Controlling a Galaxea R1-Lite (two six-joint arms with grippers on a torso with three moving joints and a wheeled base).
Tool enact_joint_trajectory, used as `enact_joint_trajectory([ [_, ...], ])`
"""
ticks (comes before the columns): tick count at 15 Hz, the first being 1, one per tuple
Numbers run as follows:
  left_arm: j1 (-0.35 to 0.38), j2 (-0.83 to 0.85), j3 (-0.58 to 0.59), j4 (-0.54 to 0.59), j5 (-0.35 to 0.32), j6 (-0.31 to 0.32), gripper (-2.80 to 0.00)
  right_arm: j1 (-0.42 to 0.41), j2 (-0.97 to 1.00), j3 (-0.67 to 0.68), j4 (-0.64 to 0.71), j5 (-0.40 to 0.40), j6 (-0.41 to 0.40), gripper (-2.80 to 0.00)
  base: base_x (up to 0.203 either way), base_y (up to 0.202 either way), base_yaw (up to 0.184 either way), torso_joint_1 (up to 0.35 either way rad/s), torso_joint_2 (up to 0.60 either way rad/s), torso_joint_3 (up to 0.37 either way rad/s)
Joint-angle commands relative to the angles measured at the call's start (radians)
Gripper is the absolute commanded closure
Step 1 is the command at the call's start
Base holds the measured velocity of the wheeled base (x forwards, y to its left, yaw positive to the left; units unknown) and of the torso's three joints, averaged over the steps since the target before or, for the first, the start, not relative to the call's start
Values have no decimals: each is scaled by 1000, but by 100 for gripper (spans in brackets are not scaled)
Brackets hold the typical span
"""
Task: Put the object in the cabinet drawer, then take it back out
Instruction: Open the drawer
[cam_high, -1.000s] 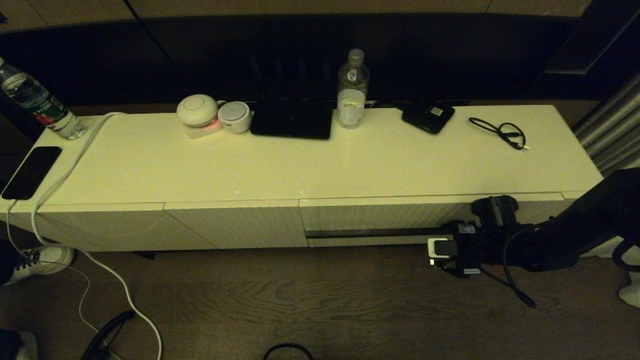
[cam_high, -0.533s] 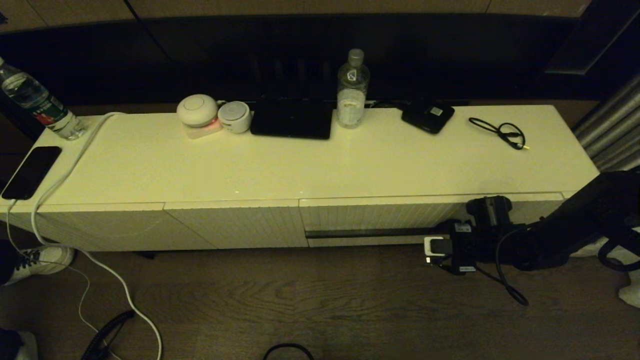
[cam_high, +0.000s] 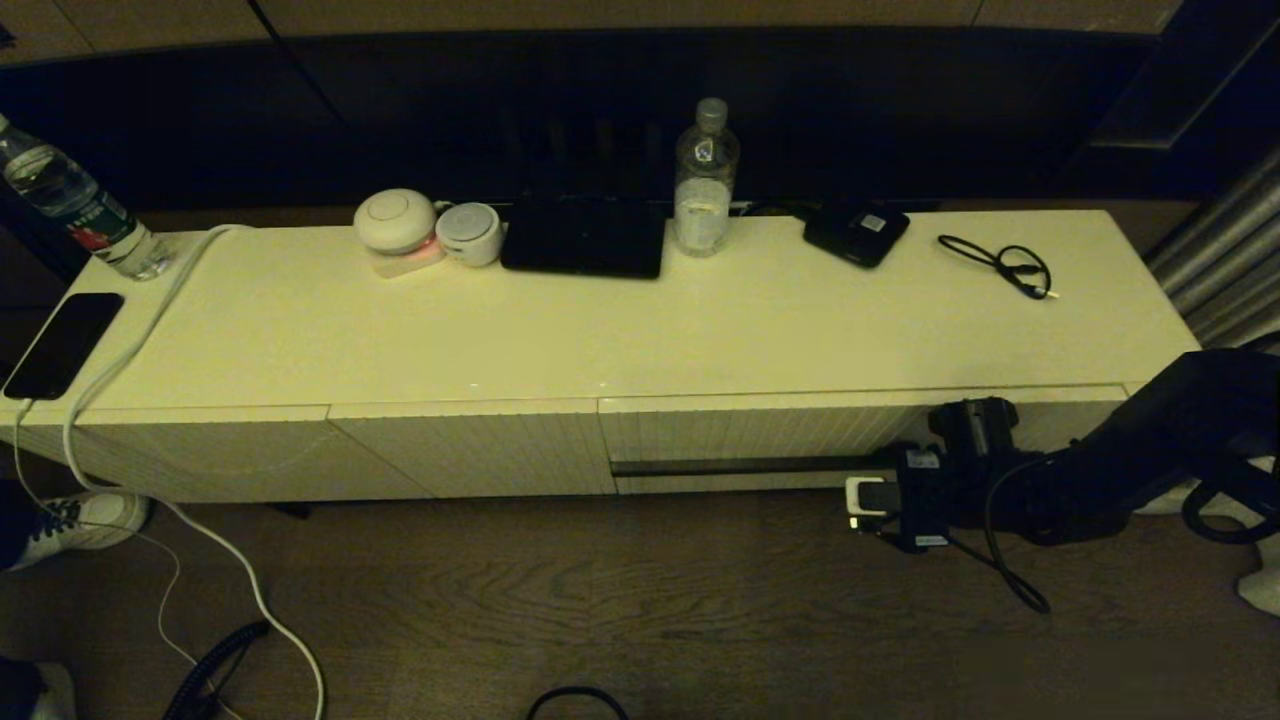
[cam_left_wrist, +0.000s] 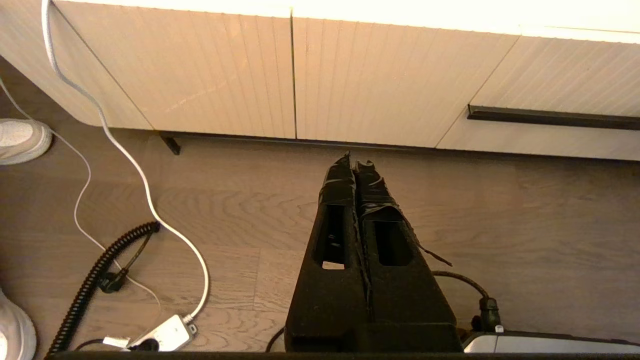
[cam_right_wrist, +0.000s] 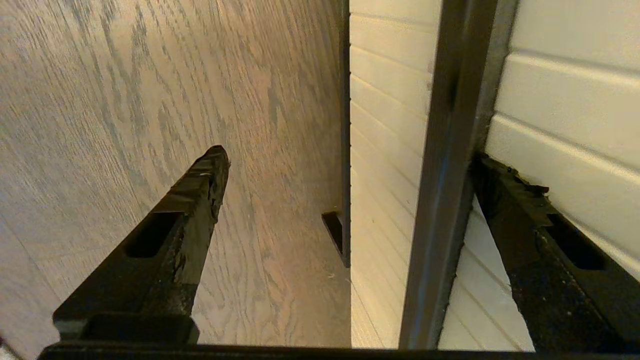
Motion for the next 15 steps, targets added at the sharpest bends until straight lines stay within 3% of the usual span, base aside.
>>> enact_joint_trajectory([
  [1,1,-2,0,0,0,-1,0,2,11,6,-4,2,-8,-280,0,0,0,0,0,0],
  [15,1,-2,0,0,0,-1,0,20,-30,192,-90,3,-6,-280,0,0,0,0,0,0],
])
